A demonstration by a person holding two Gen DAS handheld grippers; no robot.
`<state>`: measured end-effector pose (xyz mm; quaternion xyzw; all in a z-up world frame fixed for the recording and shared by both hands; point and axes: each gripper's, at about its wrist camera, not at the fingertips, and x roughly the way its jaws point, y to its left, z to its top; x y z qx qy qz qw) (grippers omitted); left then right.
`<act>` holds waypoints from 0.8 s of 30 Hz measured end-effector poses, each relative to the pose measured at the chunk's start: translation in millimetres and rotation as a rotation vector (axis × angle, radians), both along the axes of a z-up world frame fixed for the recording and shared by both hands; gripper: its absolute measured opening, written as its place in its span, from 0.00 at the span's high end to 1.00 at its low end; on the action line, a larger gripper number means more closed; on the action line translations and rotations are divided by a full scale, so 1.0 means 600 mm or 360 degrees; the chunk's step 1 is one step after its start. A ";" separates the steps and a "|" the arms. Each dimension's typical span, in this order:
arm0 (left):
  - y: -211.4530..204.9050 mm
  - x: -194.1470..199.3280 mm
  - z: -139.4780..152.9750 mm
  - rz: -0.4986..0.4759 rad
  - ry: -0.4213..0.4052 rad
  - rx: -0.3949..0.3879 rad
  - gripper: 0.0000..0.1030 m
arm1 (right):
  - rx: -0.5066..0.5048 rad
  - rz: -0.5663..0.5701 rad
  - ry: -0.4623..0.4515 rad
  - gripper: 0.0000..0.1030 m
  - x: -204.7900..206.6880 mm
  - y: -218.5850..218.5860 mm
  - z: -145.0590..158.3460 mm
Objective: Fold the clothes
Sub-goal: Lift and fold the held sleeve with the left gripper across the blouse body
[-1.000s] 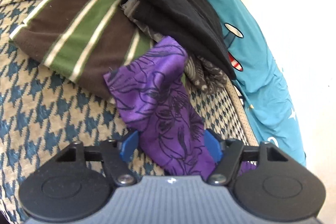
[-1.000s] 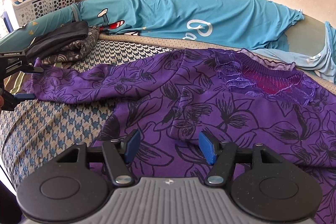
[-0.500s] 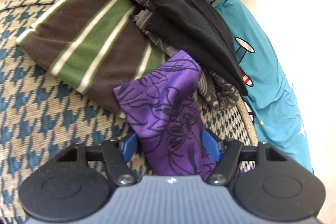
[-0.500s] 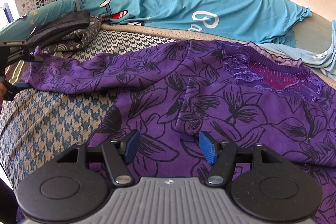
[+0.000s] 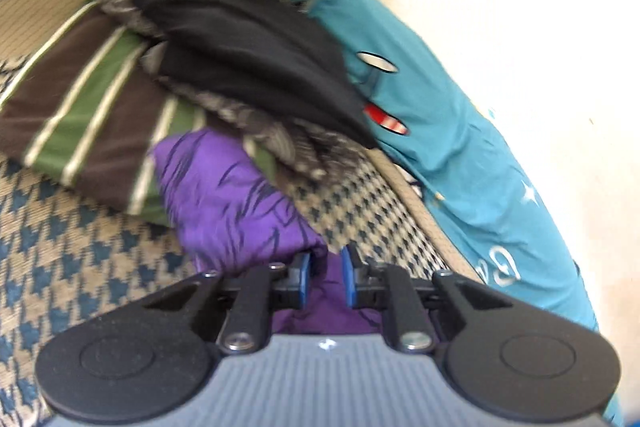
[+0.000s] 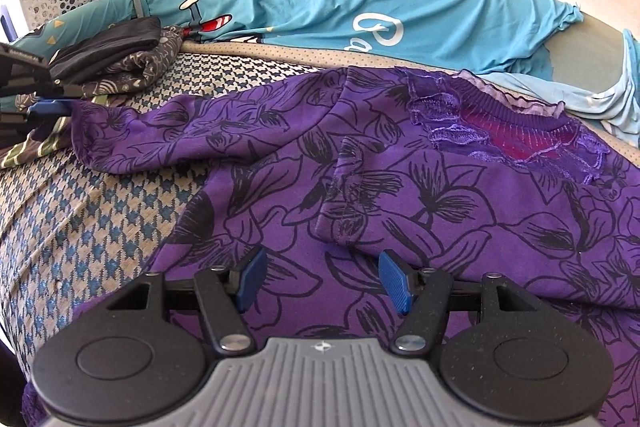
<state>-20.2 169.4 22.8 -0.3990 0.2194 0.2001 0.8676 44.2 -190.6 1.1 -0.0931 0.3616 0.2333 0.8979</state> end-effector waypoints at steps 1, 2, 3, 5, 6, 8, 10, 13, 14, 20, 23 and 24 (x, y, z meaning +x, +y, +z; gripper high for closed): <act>-0.008 0.005 0.002 -0.0029 -0.0010 0.0007 0.85 | 0.0002 -0.0004 0.0000 0.40 0.000 -0.002 0.000; -0.017 0.010 0.002 -0.0077 -0.0018 -0.0002 0.85 | 0.0003 -0.0008 -0.0001 0.40 0.001 -0.003 0.000; -0.026 0.014 0.002 -0.0126 -0.0026 -0.0013 0.85 | 0.0004 -0.0011 0.0001 0.40 0.001 -0.005 0.000; -0.049 0.021 0.001 -0.0231 -0.0042 -0.0031 0.85 | 0.0004 -0.0016 -0.0001 0.40 0.002 -0.007 0.001; -0.061 0.026 -0.002 -0.0307 -0.0052 -0.0042 0.85 | 0.0004 -0.0019 -0.0002 0.40 0.002 -0.008 0.001; -0.091 0.038 -0.010 -0.0482 -0.0050 -0.0072 0.85 | 0.0003 -0.0025 -0.0006 0.40 0.002 -0.009 0.002; -0.122 0.048 -0.019 -0.0636 -0.0030 -0.0083 0.85 | 0.0002 -0.0031 -0.0010 0.40 0.003 -0.010 0.002; -0.160 0.051 -0.023 -0.0759 -0.0008 -0.0025 0.85 | 0.0017 -0.0034 -0.0014 0.40 0.004 -0.012 0.004; -0.172 0.050 -0.022 -0.0782 -0.0004 0.0004 0.85 | 0.0032 -0.0031 -0.0014 0.40 0.004 -0.013 0.005; -0.147 0.019 0.003 -0.0562 -0.0009 0.0137 0.67 | 0.0104 0.0045 -0.0019 0.40 0.001 -0.003 0.013; -0.104 0.012 0.003 -0.0389 0.0000 0.0083 0.52 | 0.0074 0.0087 -0.0040 0.40 -0.004 0.010 0.014; -0.091 0.008 0.004 -0.0321 0.0004 0.0080 0.45 | 0.0064 0.0097 -0.0046 0.40 -0.006 0.012 0.013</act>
